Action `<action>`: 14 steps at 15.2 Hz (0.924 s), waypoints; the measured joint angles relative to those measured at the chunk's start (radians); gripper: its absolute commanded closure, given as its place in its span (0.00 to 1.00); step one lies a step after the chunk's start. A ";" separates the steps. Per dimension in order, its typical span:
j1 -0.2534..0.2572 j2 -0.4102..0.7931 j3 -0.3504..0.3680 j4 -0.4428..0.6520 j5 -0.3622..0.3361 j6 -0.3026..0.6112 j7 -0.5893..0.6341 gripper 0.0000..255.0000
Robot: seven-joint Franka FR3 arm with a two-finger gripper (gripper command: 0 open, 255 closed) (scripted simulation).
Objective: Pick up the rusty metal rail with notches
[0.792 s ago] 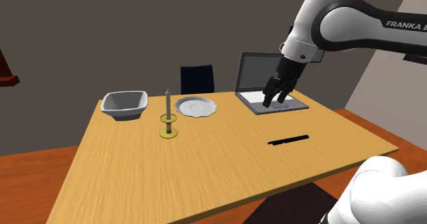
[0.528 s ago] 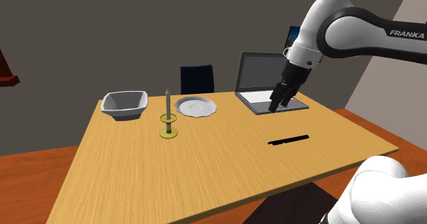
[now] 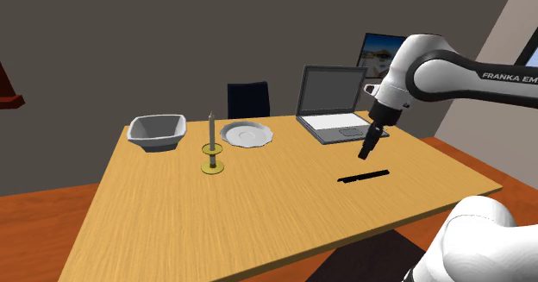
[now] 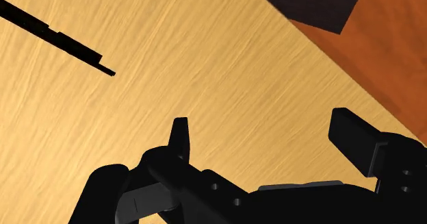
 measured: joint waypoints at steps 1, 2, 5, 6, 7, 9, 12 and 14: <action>0.001 -0.001 -0.029 -0.026 -0.020 0.023 -0.049 0.00; 0.000 0.000 -0.062 -0.041 -0.042 0.037 -0.101 0.00; -0.001 0.020 -0.163 -0.072 -0.108 0.083 -0.258 0.00; -0.001 0.031 -0.198 -0.079 -0.131 0.100 -0.312 0.00; 0.001 0.045 -0.231 -0.081 -0.152 0.114 -0.364 0.00; 0.015 0.091 -0.303 -0.081 -0.189 0.160 -0.466 0.00; 0.044 0.172 -0.417 -0.069 -0.237 0.230 -0.624 0.00; 0.076 0.234 -0.494 -0.044 -0.256 0.270 -0.731 0.00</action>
